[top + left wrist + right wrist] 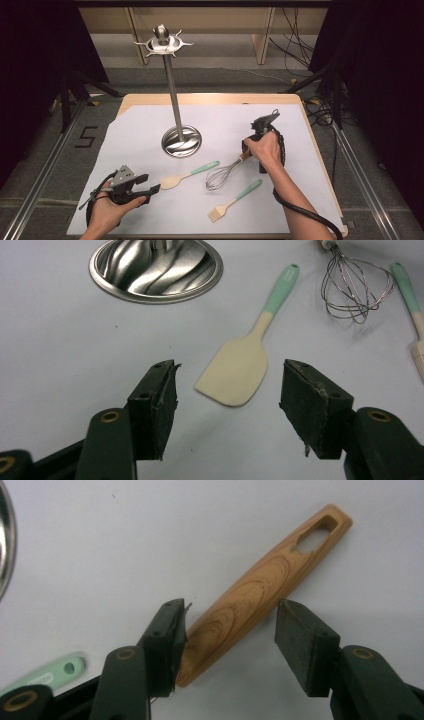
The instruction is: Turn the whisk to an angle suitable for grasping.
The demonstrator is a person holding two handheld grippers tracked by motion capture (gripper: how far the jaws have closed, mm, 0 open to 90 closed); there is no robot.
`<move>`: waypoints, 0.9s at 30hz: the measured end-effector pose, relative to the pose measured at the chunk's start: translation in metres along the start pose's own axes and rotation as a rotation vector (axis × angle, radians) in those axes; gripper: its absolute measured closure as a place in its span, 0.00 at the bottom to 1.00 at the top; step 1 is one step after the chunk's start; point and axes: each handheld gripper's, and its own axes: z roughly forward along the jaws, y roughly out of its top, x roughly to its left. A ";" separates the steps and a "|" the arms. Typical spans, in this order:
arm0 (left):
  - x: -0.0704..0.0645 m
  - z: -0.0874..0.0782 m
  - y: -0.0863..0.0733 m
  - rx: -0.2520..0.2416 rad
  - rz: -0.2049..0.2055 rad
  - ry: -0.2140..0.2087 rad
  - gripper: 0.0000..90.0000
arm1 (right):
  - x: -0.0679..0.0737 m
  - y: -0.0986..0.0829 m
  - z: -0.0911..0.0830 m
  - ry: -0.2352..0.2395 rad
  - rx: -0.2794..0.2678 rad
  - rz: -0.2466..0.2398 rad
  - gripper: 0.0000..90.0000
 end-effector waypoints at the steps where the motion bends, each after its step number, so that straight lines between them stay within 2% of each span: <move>1: 0.000 0.000 0.000 0.000 0.000 0.000 0.43 | 0.000 0.000 0.000 0.000 0.000 0.000 0.52; 2: 0.000 0.000 0.000 0.000 0.000 0.000 0.43 | 0.005 0.001 0.000 0.001 0.045 0.074 0.49; 3: 0.000 0.000 0.000 0.000 0.000 0.000 0.43 | 0.005 0.001 0.001 -0.002 0.050 0.061 0.48; 4: 0.001 0.000 0.000 0.005 0.017 0.001 0.43 | 0.001 0.002 0.005 -0.004 0.010 -0.007 0.48; 5: 0.001 0.000 0.000 0.005 0.017 0.001 0.43 | 0.001 0.002 0.005 -0.004 0.010 -0.007 0.48; 6: -0.001 0.001 0.000 0.000 0.004 -0.001 0.43 | 0.008 0.001 0.003 -0.013 0.088 0.107 0.47; 7: -0.001 0.001 0.000 0.000 0.004 -0.001 0.43 | 0.008 0.001 0.003 -0.013 0.088 0.107 0.47; 8: -0.001 0.001 0.000 0.005 -0.010 -0.006 0.43 | 0.004 0.002 0.008 -0.018 0.080 0.037 0.49; 10: -0.001 0.001 0.000 0.004 -0.011 -0.004 0.43 | 0.008 0.002 0.009 -0.036 0.071 0.052 0.51; 11: -0.001 0.001 0.000 0.004 -0.011 -0.004 0.43 | 0.007 0.001 0.009 -0.044 0.083 0.028 0.53; 12: 0.000 0.000 0.000 0.005 0.011 0.003 0.43 | 0.008 0.002 0.008 -0.056 0.087 0.025 0.57; 13: 0.000 0.000 0.000 0.005 0.011 0.003 0.43 | 0.008 0.002 0.008 -0.056 0.087 0.025 0.57; 14: -0.002 0.001 0.000 0.004 -0.006 0.007 0.43 | 0.007 0.002 0.008 -0.067 0.098 0.008 0.65; 17: -0.001 0.001 0.000 0.010 -0.005 -0.001 0.43 | 0.007 0.002 0.007 -0.056 0.108 0.025 0.67; 18: -0.001 0.000 0.000 0.008 0.015 0.000 0.43 | 0.007 0.001 0.007 -0.062 0.106 0.015 0.68; 20: -0.001 0.000 0.000 0.005 0.016 0.002 0.43 | 0.007 0.001 0.008 -0.044 0.100 0.018 0.71; 21: -0.001 0.000 0.000 0.003 0.001 0.009 0.43 | 0.012 0.002 0.008 0.011 0.079 0.075 0.77; 22: -0.001 0.000 0.000 0.003 0.001 0.009 0.43 | 0.012 0.002 0.008 0.011 0.079 0.075 0.77; 23: 0.000 0.000 0.000 0.000 0.013 0.006 0.43 | 0.016 0.001 0.006 0.025 0.113 0.109 0.78; 24: 0.000 0.000 0.000 -0.003 0.011 0.005 0.43 | 0.018 -0.002 0.001 0.063 0.137 0.113 0.79; 25: 0.000 0.000 0.000 -0.003 0.011 0.005 0.43 | 0.018 -0.002 0.001 0.063 0.137 0.113 0.79; 26: 0.000 -0.001 0.001 0.000 0.013 0.013 0.43 | 0.016 -0.003 0.000 0.062 0.111 0.049 0.79; 27: -0.001 -0.002 0.002 -0.015 0.001 0.001 0.43 | 0.020 -0.004 -0.004 0.131 0.003 0.023 0.79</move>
